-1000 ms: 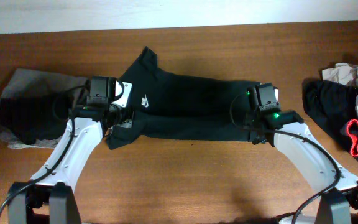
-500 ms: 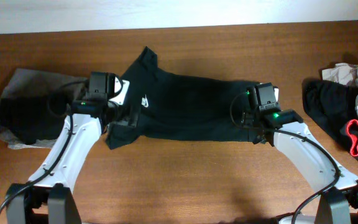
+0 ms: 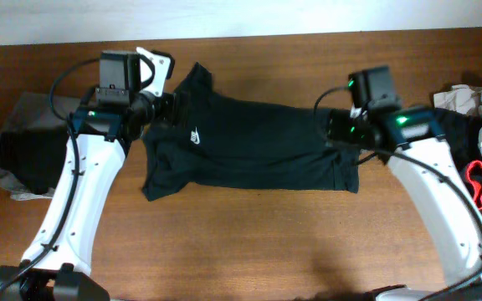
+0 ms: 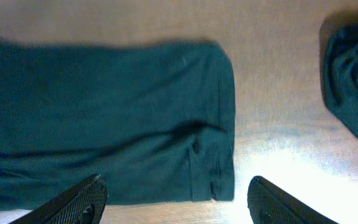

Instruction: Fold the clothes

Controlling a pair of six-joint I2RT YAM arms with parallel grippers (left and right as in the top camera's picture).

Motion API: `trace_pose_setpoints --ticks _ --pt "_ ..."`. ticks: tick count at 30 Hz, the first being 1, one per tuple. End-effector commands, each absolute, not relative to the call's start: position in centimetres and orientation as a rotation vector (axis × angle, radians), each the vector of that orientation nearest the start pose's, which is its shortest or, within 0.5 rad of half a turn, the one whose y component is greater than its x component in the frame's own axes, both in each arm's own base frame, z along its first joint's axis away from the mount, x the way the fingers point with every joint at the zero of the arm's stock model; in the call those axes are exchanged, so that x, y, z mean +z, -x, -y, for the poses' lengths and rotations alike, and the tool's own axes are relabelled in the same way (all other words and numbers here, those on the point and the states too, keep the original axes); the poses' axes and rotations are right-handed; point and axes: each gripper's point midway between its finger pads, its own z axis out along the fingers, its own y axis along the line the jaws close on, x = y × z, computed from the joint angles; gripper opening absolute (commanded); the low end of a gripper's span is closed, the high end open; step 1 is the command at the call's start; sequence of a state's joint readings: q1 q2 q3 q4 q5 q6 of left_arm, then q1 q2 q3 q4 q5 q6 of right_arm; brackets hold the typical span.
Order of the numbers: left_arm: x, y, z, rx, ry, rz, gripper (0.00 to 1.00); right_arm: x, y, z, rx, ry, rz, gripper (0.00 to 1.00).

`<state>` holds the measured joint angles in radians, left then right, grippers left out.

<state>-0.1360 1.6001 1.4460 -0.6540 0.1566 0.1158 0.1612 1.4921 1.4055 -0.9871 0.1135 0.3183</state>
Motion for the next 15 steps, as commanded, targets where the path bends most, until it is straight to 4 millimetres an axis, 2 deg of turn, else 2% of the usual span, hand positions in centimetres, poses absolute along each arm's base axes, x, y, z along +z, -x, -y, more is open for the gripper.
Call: trace_pose_setpoints --ticks 1,4,8,11,15 --pt "22.0 -45.7 9.6 -0.24 -0.399 -2.325 0.98 22.1 -37.8 -2.9 0.149 -0.316 -2.572 0.77" --pt "20.2 -47.3 10.1 -0.256 -0.428 -2.35 0.98 21.0 -39.1 -2.2 0.283 -0.356 -2.58 0.77" --pt "18.1 -50.2 11.4 -0.31 -0.484 -2.351 0.98 18.6 -41.2 -1.8 0.465 -0.313 -2.603 0.8" --pt "16.5 -52.9 11.8 -0.308 -0.498 -2.344 0.98 16.1 -42.4 -0.7 0.468 -0.354 -2.631 0.82" --pt "13.6 -56.1 12.3 -0.306 -0.501 -2.333 0.98 13.3 -43.3 -0.6 0.463 -0.319 -2.679 0.83"
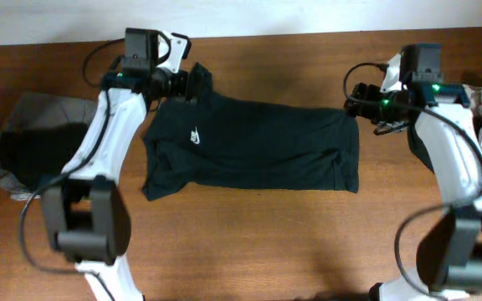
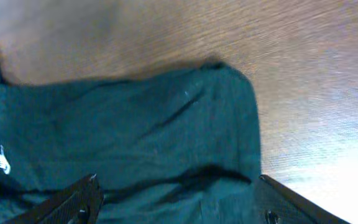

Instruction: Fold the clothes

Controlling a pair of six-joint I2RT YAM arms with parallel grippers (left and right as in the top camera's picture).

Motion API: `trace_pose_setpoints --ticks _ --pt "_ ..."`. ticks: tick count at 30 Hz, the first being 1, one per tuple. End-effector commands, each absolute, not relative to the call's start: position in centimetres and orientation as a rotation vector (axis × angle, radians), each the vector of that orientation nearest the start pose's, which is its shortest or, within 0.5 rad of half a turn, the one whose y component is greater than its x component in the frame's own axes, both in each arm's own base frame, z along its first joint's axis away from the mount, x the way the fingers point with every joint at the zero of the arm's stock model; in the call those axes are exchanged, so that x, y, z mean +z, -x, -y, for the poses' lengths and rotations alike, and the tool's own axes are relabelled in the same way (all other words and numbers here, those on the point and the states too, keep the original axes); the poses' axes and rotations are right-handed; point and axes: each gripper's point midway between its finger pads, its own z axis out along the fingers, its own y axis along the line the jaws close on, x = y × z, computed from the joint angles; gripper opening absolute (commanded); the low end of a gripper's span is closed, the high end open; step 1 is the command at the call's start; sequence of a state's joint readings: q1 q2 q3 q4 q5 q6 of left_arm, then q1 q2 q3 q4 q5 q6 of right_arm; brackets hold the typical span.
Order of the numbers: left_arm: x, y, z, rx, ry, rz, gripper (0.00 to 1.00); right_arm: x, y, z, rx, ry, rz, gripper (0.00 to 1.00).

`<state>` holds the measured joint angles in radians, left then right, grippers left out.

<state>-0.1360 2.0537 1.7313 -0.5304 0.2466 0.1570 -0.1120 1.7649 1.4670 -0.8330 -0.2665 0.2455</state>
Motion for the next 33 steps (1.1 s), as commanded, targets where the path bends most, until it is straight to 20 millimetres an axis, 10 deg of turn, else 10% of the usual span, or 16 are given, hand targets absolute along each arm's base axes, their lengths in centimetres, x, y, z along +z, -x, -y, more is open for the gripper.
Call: trace_pose_setpoints --ticks 1,10,22,33 --pt "12.6 -56.9 12.4 -0.303 -0.504 -2.327 0.98 12.8 -43.4 -0.7 0.462 -0.313 -2.689 0.83" --pt "5.9 -61.1 12.8 -0.262 -0.544 -2.239 0.82 11.1 -43.4 -0.5 0.449 -0.303 -2.728 0.83" --pt "-0.6 -61.1 12.7 -0.283 -0.496 -2.316 0.74 10.7 -42.5 -0.5 0.44 -0.319 -2.769 0.75" --pt "-0.9 -60.2 12.8 -0.313 -0.505 -2.38 0.15 10.7 -42.5 -0.2 0.419 -0.327 -2.769 0.73"
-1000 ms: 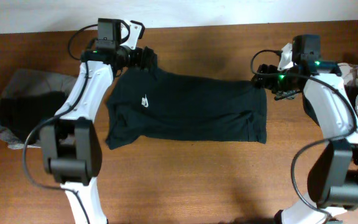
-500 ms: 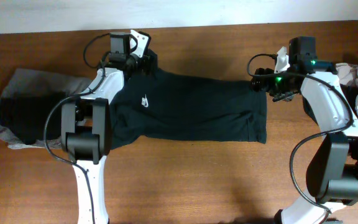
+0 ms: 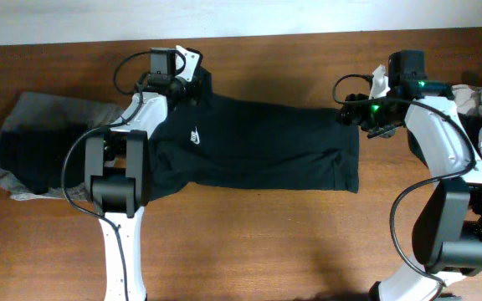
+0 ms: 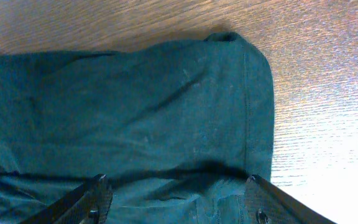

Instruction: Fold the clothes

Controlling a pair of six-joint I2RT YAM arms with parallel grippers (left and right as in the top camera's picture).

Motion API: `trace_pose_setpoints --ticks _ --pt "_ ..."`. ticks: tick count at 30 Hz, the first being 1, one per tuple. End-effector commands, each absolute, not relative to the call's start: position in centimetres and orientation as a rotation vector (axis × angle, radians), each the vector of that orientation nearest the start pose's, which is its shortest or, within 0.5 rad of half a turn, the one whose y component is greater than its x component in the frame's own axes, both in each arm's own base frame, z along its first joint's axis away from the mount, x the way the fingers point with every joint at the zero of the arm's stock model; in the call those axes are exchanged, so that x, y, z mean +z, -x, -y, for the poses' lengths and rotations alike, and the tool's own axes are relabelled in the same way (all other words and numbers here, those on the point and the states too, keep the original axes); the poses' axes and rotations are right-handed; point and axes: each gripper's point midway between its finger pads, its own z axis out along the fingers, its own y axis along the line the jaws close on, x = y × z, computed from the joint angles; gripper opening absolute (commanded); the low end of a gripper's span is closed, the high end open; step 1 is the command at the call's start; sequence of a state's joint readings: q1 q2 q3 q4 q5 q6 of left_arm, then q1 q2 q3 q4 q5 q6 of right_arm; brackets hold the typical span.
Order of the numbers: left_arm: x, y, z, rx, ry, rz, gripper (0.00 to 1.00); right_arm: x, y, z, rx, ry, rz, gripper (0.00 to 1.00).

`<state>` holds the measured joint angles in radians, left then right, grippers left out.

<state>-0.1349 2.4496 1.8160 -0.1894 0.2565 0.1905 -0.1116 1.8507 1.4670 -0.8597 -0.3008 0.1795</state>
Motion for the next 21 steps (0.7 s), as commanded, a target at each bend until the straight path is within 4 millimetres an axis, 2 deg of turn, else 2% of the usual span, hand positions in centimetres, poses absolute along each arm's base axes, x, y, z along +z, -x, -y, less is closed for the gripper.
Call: trace_pose_setpoints --ticks 1,2,3,6,12,14,17,21 --pt "-0.7 -60.1 12.8 -0.315 -0.505 -2.396 0.08 10.6 -42.5 0.3 0.381 -0.333 -2.769 0.73" --pt "-0.4 -59.9 12.8 -0.318 -0.505 -2.417 0.02 10.5 -42.6 0.9 0.336 -0.34 -2.767 0.74" --pt "0.0 -59.8 12.7 -0.322 -0.504 -2.44 0.0 10.4 -42.8 1.4 0.29 -0.347 -2.763 0.74" --pt "1.9 -59.4 12.7 -0.331 -0.505 -2.497 0.0 10.5 -43.3 2.6 0.201 -0.358 -2.742 0.74" --pt "7.2 -58.5 13.2 -0.341 -0.519 -2.56 0.0 10.9 -44.6 3.0 0.182 -0.35 -2.684 0.78" --pt "8.3 -58.2 13.4 -0.343 -0.526 -2.567 0.0 10.8 -45.2 3.1 0.181 -0.347 -2.669 0.78" --pt "9.1 -57.7 13.6 -0.347 -0.532 -2.584 0.0 9.6 -45.9 3.1 0.184 -0.347 -2.67 0.78" --pt "8.9 -56.3 14.0 -0.354 -0.547 -2.637 0.0 6.3 -46.5 3.2 0.187 -0.355 -2.711 0.78"
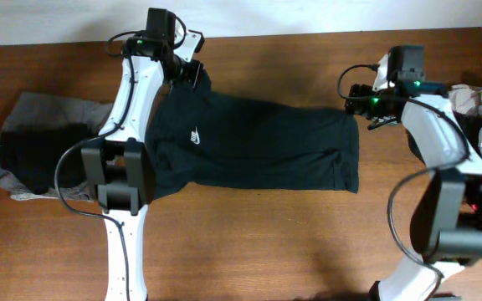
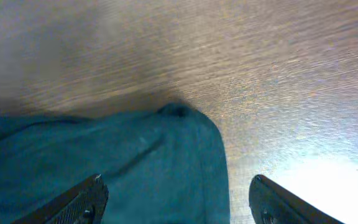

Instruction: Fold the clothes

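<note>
A dark T-shirt (image 1: 253, 146) with a small white logo lies spread sideways across the wooden table. My left gripper (image 1: 192, 73) hovers at the shirt's far left corner, by the sleeve; its jaws are too small to read from overhead. My right gripper (image 1: 356, 104) is at the shirt's far right corner. In the right wrist view that corner (image 2: 179, 115) lies just ahead of the open right gripper (image 2: 176, 200). Its fingertips (image 2: 86, 198) stand wide apart, one over the cloth, the other over bare wood, and hold nothing.
A heap of grey and black clothes (image 1: 32, 155) lies at the left edge. More garments, white, dark and red-and-black, are piled at the right edge. The table's far edge (image 1: 266, 35) runs close behind both grippers.
Both grippers have shifted a little toward the table's far edge. The right wrist camera now looks past the shirt's far right corner onto bare wood. The shirt lies as before.
At first both grippers were over the shirt's two ends, the right one above the near right hem. Then both were at the far side. The right gripper stayed open over the far right corner and is now just short of it.
</note>
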Controlling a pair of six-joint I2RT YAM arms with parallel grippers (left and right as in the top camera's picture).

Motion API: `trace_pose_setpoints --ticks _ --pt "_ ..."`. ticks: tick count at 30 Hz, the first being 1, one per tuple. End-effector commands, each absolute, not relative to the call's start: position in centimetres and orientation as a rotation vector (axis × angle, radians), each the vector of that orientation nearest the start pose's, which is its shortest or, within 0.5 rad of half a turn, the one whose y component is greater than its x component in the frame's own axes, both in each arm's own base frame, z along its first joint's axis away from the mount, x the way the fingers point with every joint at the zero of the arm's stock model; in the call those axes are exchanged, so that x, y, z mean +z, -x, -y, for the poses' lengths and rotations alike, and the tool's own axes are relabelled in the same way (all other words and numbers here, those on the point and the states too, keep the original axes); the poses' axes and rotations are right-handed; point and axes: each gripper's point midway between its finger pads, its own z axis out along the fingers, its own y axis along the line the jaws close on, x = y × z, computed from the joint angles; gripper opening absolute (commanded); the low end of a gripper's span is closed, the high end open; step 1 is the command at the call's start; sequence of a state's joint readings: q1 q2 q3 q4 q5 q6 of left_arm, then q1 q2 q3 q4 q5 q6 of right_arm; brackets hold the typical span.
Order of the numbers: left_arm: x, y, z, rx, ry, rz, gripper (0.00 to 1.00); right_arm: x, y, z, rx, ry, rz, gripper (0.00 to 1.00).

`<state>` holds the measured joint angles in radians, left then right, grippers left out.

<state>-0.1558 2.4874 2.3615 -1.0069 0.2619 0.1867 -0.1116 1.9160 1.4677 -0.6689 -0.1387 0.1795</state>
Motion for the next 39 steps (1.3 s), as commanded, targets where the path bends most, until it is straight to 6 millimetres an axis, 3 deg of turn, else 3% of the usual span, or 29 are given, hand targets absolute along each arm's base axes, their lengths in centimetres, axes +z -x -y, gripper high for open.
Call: trace_pose_setpoints --ticks 1,7,14,19,20,22,27,32,39 --pt "8.7 -55.9 14.0 -0.358 -0.55 -2.654 0.0 5.6 -46.7 3.0 0.197 -0.353 -2.717 0.78" --pt "7.9 -54.0 13.6 -0.339 -0.552 -2.745 0.0 1.7 -48.6 2.1 0.291 -0.332 -2.709 0.78" --pt "7.1 -52.7 11.9 -0.227 -0.541 -2.834 0.0 0.7 -50.1 2.0 0.303 -0.302 -2.663 0.74" --pt "6.9 -52.1 11.3 -0.187 -0.538 -2.864 0.0 1.1 -50.2 0.9 0.367 -0.171 -2.653 0.42" --pt "6.8 -52.0 11.3 -0.187 -0.539 -2.87 0.0 0.9 -49.7 0.6 0.392 -0.173 -2.674 0.2" --pt "6.9 -51.9 11.3 -0.188 -0.539 -2.875 0.0 0.9 -49.1 0.4 0.404 -0.178 -2.696 0.06" --pt "7.3 -51.5 11.1 -0.188 -0.539 -2.89 0.0 2.5 -49.0 0.4 0.401 -0.173 -2.682 0.04" --pt "8.9 -51.0 10.7 -0.166 -0.536 -2.899 0.0 6.8 -48.8 0.4 0.382 -0.122 -2.622 0.04" --pt "12.1 -49.0 10.4 -0.171 -0.539 -2.945 0.0 10.6 -45.6 0.0 0.39 -0.134 -2.662 0.04"
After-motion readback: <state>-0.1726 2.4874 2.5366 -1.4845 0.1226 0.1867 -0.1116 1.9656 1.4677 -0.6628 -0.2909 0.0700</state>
